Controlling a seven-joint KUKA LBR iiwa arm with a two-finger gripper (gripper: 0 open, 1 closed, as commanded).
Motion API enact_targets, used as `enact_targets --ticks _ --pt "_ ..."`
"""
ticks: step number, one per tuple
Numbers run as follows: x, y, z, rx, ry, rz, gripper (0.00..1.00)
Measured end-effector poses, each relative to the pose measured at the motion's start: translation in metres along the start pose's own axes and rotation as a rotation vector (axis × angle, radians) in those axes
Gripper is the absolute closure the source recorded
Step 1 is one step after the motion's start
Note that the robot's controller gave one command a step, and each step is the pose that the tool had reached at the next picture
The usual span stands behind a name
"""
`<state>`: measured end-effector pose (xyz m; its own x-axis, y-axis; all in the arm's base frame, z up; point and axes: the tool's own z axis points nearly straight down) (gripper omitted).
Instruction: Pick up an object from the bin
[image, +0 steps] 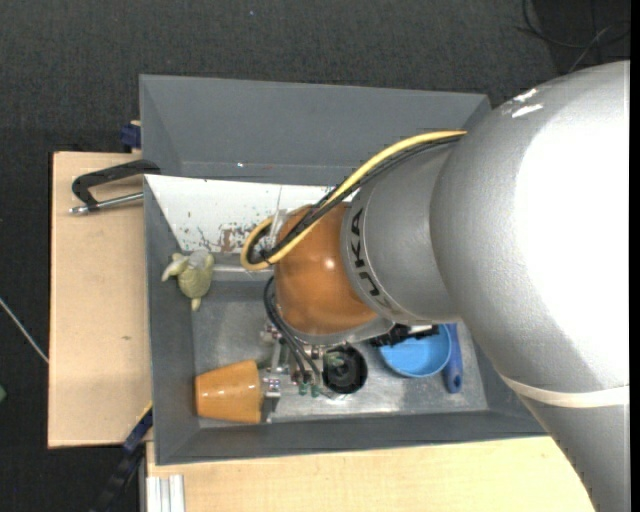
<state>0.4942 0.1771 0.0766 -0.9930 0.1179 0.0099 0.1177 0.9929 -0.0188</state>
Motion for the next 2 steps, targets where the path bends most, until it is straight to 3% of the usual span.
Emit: enact_targets --ticks 1,2 --pt "0.001 0.010 0.003 -0.018 -0.015 -0.003 1.00" --pt "-0.056 -0.036 -0.007 -0.019 -0.019 -0.019 1.00"
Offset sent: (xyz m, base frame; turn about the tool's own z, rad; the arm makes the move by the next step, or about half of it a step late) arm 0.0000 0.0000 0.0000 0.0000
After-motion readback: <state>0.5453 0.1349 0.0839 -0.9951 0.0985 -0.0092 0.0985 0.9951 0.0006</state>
